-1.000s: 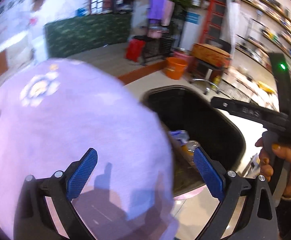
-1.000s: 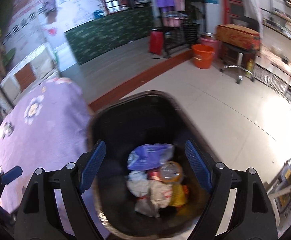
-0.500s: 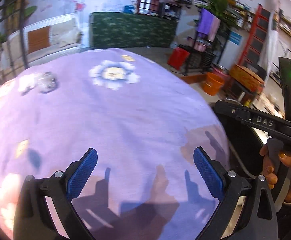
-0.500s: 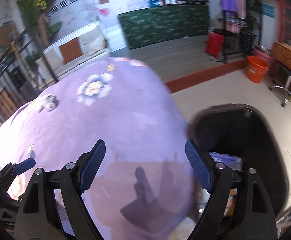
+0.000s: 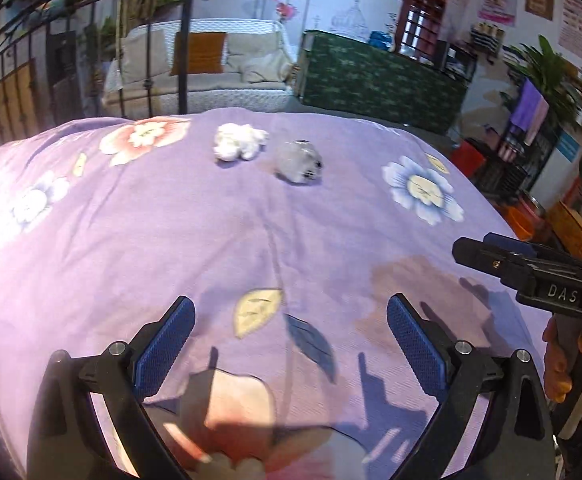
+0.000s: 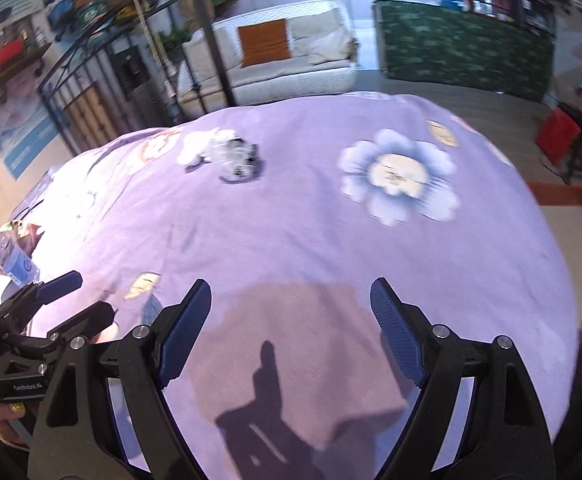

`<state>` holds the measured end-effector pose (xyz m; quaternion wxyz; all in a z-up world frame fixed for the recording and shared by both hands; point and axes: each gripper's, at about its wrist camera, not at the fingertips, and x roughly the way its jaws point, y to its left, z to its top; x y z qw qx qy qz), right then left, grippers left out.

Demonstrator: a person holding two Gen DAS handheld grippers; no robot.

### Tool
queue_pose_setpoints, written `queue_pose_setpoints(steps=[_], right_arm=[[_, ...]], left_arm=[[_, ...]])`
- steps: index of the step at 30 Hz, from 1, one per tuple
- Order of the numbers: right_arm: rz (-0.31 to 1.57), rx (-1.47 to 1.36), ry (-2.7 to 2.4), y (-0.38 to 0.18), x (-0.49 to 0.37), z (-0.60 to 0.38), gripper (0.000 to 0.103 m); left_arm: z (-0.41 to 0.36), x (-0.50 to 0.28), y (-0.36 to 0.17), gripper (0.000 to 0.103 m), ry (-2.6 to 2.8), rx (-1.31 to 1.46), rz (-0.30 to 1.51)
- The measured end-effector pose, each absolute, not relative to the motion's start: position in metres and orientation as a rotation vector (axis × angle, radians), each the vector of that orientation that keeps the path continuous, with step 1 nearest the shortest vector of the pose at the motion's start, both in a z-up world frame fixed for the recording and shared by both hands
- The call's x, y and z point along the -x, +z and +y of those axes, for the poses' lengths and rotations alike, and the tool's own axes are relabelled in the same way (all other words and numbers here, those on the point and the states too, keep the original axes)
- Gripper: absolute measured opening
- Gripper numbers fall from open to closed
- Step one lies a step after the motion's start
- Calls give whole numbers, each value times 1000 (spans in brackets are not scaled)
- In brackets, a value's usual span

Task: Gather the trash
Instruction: 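Move both open grippers back over the bed toward the remaining trash, then grasp the clear plastic bag with the right gripper while the left gripper grasps the white cloth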

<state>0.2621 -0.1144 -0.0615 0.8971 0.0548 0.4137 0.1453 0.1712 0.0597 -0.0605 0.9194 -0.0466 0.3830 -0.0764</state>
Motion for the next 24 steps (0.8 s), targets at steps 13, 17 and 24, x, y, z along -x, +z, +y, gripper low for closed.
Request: queue_pose_setpoints(steps=[13, 17, 24], right_arm=[[953, -9, 356, -90, -396, -17, 81], [973, -1, 362, -96, -430, -1, 80], [987, 4, 351, -112, -472, 14, 56]], left_arm=[[114, -239, -67, 93, -55, 178, 814], [118, -258, -69, 93, -47, 159, 827], [125, -281, -79, 93, -11, 108, 857]])
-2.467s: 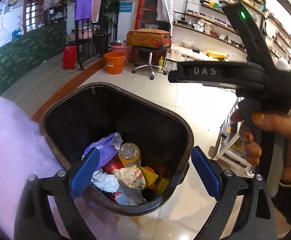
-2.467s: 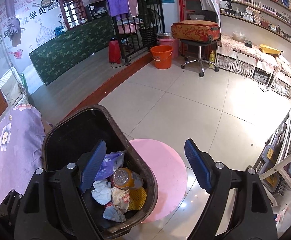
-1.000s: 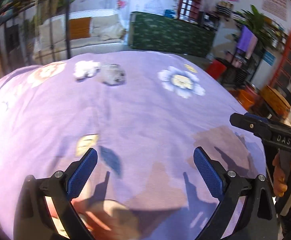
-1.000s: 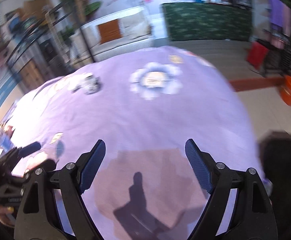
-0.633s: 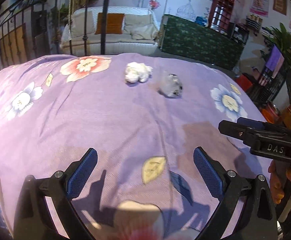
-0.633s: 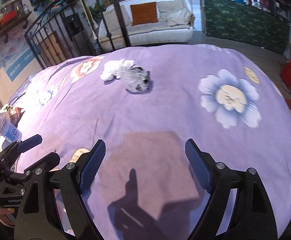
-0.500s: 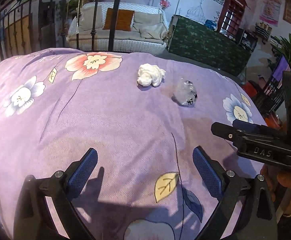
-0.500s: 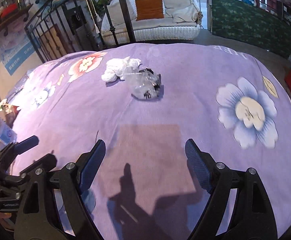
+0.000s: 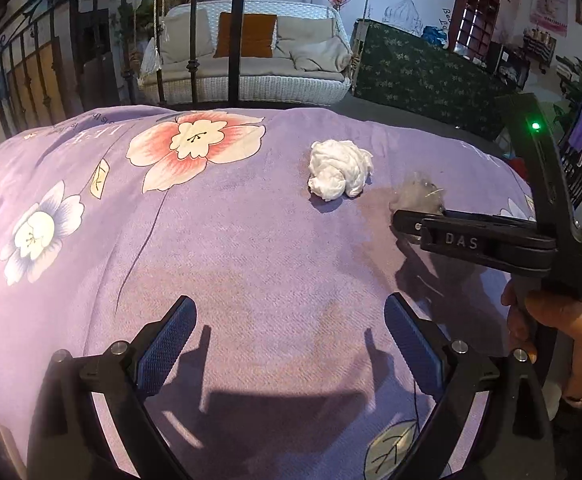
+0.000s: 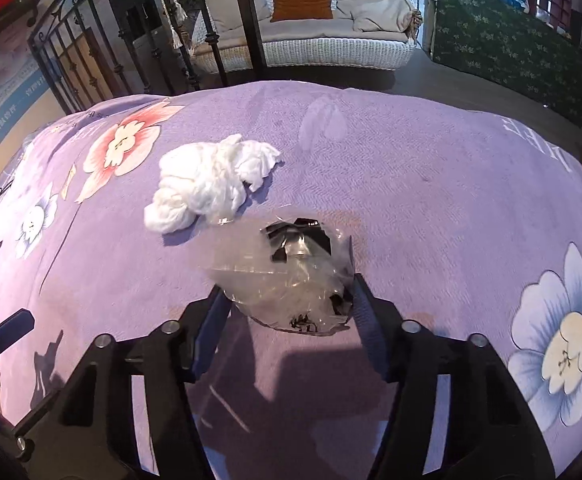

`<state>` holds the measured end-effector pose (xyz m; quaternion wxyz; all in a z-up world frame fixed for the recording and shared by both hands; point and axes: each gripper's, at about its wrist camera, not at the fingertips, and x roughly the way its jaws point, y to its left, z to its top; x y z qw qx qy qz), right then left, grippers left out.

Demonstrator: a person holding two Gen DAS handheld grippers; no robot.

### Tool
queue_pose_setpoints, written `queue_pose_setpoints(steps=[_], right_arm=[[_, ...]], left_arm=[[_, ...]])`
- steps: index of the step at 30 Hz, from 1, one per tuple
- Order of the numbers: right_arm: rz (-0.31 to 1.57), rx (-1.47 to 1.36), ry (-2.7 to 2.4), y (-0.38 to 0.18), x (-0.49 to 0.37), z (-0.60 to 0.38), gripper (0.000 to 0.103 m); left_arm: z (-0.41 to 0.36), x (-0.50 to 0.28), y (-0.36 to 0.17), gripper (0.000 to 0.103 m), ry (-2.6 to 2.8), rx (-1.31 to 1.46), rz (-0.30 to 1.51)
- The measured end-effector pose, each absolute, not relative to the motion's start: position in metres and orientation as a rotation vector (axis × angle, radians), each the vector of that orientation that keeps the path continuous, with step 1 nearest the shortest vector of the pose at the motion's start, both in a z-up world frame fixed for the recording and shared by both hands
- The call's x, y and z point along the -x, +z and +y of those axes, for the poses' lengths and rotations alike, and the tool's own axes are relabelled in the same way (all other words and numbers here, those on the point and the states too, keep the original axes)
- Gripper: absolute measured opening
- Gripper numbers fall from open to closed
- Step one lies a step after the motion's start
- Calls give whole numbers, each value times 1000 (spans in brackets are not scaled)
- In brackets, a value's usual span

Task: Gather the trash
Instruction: 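Grasp the clear plastic bag with the right gripper while the left gripper grasps the white cloth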

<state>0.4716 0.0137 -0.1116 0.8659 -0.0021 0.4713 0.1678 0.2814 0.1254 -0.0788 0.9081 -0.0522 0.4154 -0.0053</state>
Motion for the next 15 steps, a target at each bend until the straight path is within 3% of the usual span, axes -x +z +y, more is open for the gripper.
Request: queue_pose_setpoints(steps=[11, 15], right_arm=[[884, -53, 330, -80, -440, -32, 51], [868, -59, 320, -74, -424, -48, 51]], left_arm=[[96, -344, -74, 91, -69, 36, 819], [77, -373, -85, 82, -64, -38, 853]])
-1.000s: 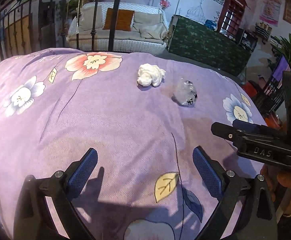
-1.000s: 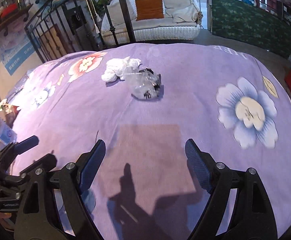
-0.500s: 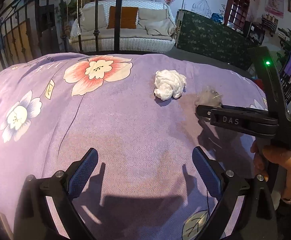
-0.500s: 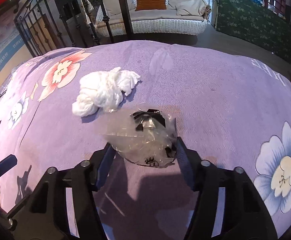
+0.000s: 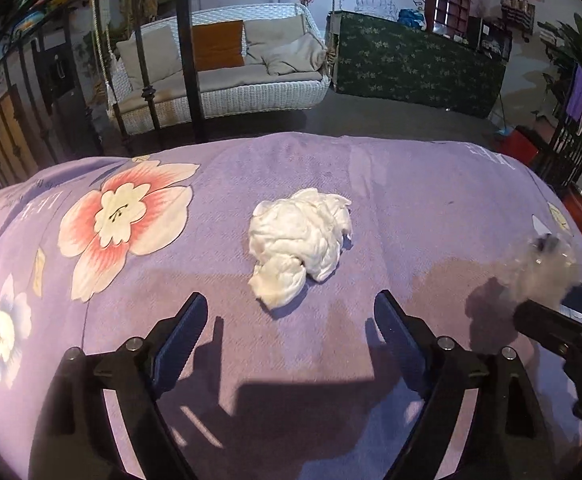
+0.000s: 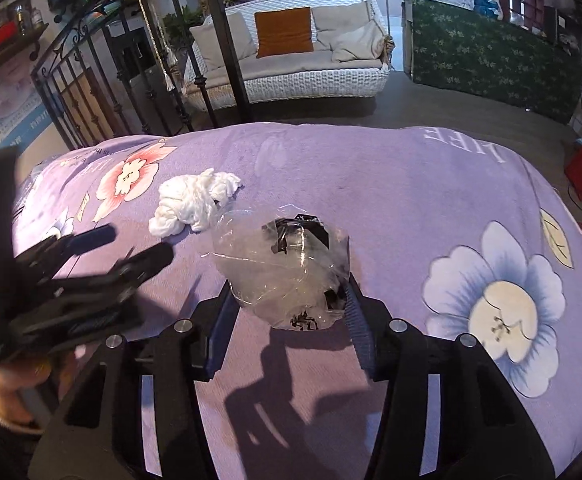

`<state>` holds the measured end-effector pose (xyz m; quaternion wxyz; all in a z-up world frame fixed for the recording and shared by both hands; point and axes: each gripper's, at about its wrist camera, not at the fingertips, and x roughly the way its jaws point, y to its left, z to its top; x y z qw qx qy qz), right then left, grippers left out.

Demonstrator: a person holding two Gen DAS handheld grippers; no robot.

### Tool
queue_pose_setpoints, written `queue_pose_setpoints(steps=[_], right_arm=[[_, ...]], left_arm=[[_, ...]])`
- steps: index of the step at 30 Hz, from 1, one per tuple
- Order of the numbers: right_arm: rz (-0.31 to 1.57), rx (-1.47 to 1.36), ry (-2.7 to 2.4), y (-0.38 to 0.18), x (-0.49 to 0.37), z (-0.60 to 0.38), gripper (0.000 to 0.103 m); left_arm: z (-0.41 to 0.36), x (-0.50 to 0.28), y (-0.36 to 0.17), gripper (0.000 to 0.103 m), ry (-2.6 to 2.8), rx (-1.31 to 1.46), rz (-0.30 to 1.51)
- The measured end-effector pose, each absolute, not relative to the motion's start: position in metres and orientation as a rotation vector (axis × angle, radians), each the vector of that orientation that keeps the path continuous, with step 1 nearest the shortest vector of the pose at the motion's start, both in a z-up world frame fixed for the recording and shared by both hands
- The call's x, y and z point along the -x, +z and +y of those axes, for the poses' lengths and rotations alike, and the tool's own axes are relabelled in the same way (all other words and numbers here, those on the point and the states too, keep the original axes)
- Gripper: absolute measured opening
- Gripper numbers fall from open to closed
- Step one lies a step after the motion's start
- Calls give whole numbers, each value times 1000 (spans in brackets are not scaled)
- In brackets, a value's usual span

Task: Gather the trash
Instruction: 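Grasp the clear plastic bag with the right gripper while the left gripper grasps the white cloth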

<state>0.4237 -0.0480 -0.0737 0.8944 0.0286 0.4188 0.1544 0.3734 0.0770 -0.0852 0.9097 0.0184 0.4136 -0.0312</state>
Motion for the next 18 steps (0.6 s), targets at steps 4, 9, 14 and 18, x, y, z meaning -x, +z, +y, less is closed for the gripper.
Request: queue_pose_setpoints(steps=[4, 9, 14, 18], right_arm=[[875, -91, 318, -75, -414, -63, 52], [874, -116, 313, -76, -407, -77, 52], [872, -120, 313, -75, -401, -79, 51], [863, -121, 310, -74, -394, -82, 51]], left_arm=[[71, -396, -94, 79, -51, -66, 883], [68, -416, -98, 56, -18, -79, 917], [72, -418, -98, 31, 17, -22, 926], [69, -401, -90, 28, 5, -9, 901]])
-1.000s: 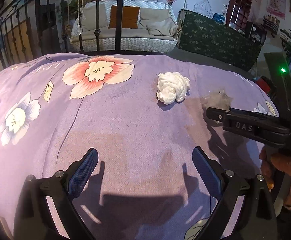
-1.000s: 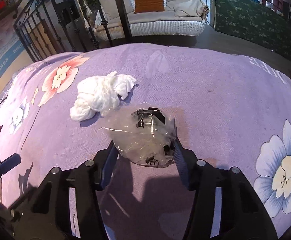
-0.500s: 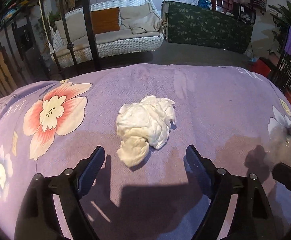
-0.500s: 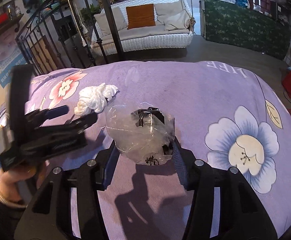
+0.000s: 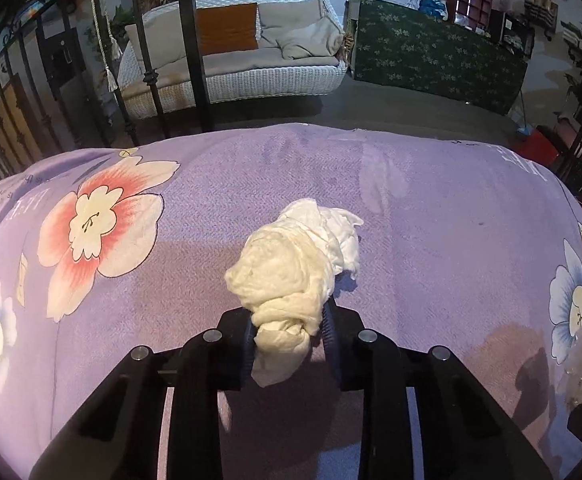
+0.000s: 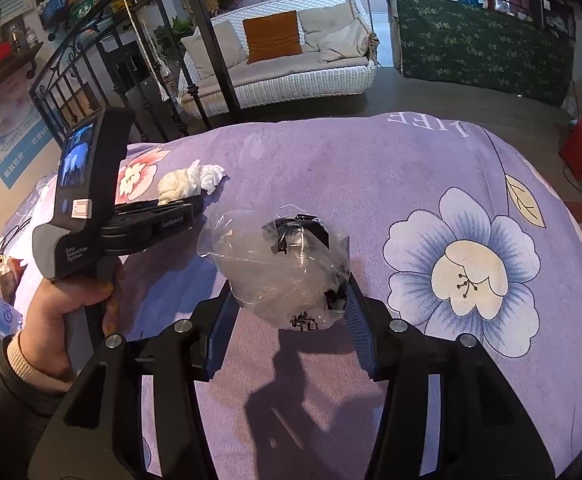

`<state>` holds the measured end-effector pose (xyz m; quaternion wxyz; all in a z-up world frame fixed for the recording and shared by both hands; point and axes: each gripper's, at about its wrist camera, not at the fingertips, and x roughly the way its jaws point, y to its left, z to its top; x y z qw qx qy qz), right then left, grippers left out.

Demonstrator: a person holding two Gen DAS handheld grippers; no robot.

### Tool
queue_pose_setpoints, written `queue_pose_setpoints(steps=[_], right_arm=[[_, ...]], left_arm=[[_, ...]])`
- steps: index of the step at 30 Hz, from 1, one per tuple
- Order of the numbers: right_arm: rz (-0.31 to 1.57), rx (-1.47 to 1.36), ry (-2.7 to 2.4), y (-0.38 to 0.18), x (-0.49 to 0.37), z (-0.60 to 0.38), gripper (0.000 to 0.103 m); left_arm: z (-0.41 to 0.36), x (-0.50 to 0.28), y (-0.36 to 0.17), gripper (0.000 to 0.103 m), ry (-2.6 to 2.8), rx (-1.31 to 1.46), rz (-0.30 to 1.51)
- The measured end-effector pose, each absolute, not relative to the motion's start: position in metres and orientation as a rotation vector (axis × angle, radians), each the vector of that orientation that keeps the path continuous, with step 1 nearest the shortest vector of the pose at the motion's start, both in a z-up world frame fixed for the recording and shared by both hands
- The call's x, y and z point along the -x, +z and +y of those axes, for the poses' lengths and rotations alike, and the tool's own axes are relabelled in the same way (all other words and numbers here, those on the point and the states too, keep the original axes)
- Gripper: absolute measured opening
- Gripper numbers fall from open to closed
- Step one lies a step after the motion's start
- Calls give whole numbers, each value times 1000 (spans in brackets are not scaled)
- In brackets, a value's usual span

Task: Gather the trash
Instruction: 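Grasp the clear plastic bag with the right gripper while the left gripper grasps the white cloth, then carry the plastic bag into the bin and open the right gripper while the left carries the cloth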

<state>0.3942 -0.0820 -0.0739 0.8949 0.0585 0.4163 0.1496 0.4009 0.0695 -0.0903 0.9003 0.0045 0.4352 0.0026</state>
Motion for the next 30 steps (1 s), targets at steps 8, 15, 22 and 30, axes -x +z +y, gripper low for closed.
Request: queue_pose_setpoints(steps=[8, 15, 22, 30], right_arm=[[841, -131, 297, -70, -375, -87, 51], [833, -148, 285, -67, -341, -97, 52], [805, -151, 267, -59, -297, -114, 52], [765, -141, 249, -56, -237, -130, 52]], left_arm=[[61, -354, -74, 28, -25, 6, 844], [59, -304, -62, 28, -58, 41, 824], [39, -235, -44, 28, -92, 10, 750], [11, -166, -44, 28, -150, 18, 719]])
